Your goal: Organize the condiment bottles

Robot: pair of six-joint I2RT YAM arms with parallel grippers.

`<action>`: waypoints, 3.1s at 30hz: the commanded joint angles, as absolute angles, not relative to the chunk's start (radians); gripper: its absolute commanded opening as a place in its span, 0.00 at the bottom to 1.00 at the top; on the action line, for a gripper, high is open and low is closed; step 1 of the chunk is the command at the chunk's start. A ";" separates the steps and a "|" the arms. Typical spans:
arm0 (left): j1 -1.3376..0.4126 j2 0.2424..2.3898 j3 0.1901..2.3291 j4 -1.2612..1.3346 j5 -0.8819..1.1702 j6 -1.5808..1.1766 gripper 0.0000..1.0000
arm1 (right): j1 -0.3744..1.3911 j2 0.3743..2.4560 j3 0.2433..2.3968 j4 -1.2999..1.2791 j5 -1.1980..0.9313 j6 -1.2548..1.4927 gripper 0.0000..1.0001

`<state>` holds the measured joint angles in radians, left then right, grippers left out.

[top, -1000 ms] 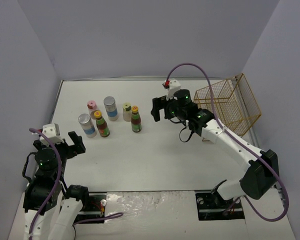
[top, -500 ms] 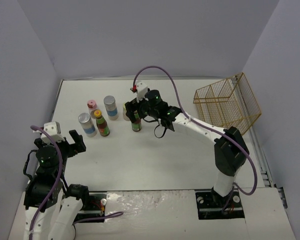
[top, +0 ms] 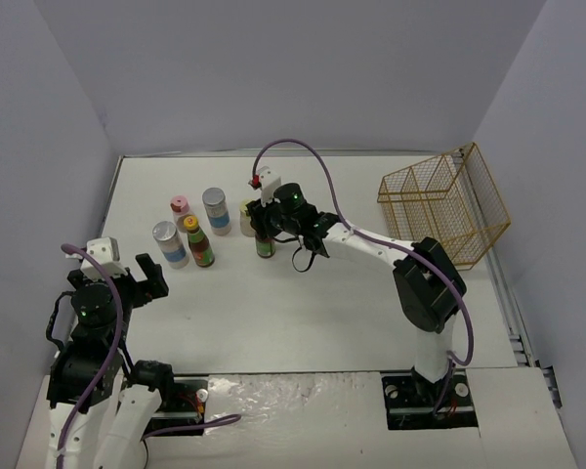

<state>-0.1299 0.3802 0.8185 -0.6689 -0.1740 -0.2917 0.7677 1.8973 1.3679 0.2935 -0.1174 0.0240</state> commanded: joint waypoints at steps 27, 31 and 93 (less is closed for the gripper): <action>-0.135 0.405 0.823 -0.617 -0.173 -0.298 0.97 | 0.297 1.372 1.625 0.003 0.349 0.007 0.00; -0.137 0.407 0.822 -0.616 -0.174 -0.299 0.97 | 0.120 1.394 1.674 0.005 0.348 0.057 0.00; -0.155 0.395 0.824 -0.622 -0.164 -0.298 0.97 | -0.210 1.681 1.343 0.357 0.027 0.043 0.39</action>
<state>-0.1505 0.3820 0.8185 -0.6695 -0.1734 -0.2920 -0.2157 1.7321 1.3348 0.2338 0.0619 0.0439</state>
